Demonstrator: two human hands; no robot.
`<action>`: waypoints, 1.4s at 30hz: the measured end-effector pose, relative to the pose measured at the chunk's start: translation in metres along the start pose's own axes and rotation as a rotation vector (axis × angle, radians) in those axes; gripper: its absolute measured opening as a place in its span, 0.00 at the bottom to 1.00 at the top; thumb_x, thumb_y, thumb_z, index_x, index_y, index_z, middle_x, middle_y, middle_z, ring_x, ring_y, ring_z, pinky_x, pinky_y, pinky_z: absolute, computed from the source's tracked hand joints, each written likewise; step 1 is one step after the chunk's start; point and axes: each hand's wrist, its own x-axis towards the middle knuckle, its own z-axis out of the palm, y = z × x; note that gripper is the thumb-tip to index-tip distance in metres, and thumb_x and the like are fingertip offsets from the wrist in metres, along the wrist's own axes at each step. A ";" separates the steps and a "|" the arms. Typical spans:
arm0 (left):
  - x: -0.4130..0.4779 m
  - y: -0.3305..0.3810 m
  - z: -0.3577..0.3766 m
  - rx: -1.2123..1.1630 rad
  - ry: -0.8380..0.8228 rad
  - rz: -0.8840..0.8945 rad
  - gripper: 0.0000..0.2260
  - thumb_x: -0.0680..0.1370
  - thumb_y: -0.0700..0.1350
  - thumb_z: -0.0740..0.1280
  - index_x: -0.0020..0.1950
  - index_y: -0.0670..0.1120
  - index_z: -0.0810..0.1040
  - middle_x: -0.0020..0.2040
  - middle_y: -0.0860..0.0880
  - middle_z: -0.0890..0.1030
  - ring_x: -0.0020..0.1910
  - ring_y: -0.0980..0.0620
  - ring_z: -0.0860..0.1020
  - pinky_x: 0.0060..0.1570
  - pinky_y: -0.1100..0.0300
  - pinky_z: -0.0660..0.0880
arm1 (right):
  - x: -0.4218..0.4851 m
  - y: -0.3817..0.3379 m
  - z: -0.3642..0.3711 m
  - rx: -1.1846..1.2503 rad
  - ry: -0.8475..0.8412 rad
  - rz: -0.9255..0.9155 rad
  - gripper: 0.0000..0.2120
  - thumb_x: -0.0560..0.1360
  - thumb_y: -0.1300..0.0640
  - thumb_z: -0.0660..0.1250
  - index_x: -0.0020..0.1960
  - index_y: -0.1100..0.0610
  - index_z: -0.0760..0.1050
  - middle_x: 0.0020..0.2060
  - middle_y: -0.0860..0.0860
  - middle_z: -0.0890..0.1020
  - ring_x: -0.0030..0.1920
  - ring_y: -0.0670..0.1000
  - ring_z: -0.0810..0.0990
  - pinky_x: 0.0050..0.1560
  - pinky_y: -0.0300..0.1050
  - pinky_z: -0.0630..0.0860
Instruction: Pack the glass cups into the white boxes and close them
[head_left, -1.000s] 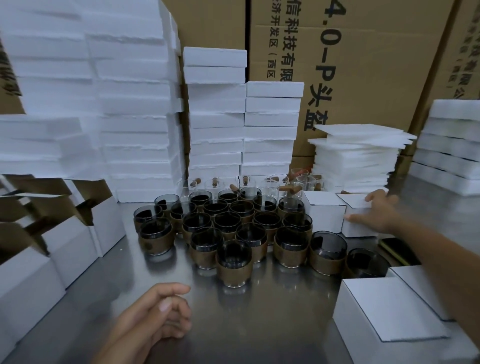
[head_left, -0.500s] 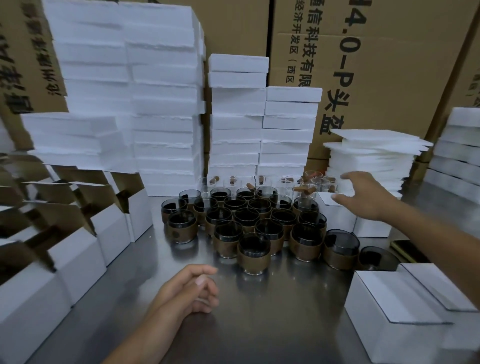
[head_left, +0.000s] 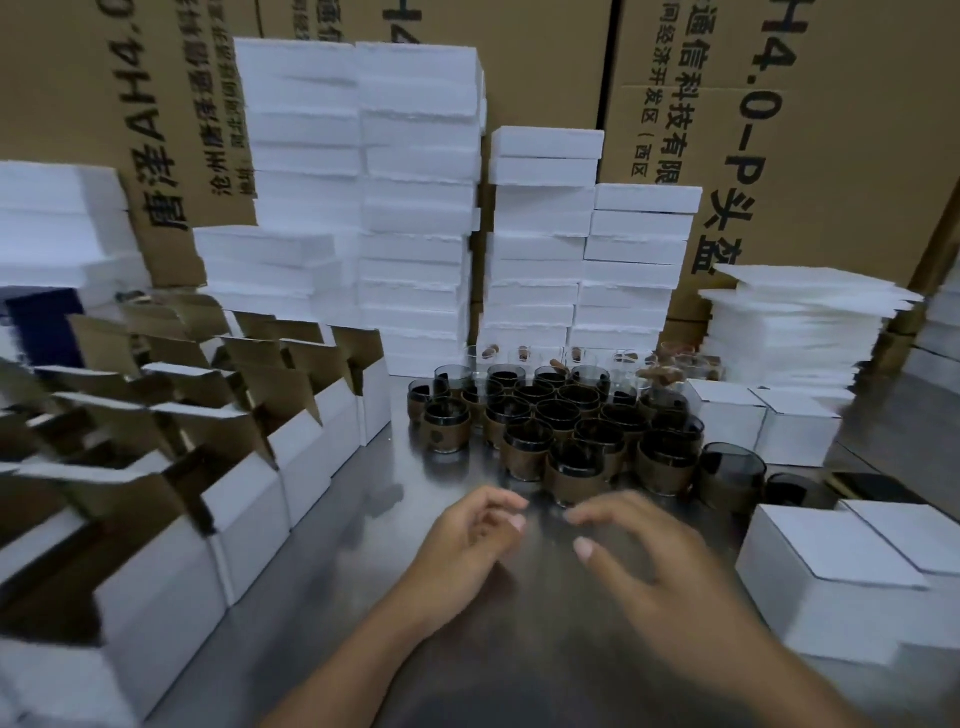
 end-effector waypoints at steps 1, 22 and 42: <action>-0.004 0.001 0.002 0.078 0.020 0.020 0.04 0.76 0.44 0.67 0.48 0.53 0.78 0.40 0.53 0.79 0.41 0.55 0.77 0.44 0.65 0.72 | -0.007 0.001 0.009 0.002 0.015 0.017 0.07 0.75 0.57 0.68 0.49 0.46 0.78 0.47 0.36 0.78 0.53 0.32 0.73 0.50 0.22 0.64; -0.135 0.060 -0.044 0.726 0.608 0.495 0.08 0.74 0.43 0.64 0.50 0.55 0.74 0.49 0.55 0.75 0.52 0.60 0.71 0.53 0.73 0.64 | -0.043 0.017 0.028 -0.098 0.267 0.199 0.08 0.75 0.64 0.65 0.42 0.51 0.75 0.39 0.47 0.78 0.40 0.38 0.73 0.38 0.28 0.63; -0.161 0.064 -0.086 1.013 0.793 0.150 0.15 0.74 0.44 0.70 0.59 0.46 0.74 0.44 0.47 0.81 0.48 0.43 0.77 0.51 0.54 0.63 | -0.049 0.015 0.034 -0.295 0.107 0.232 0.06 0.75 0.59 0.63 0.44 0.49 0.74 0.39 0.46 0.76 0.40 0.48 0.75 0.44 0.51 0.75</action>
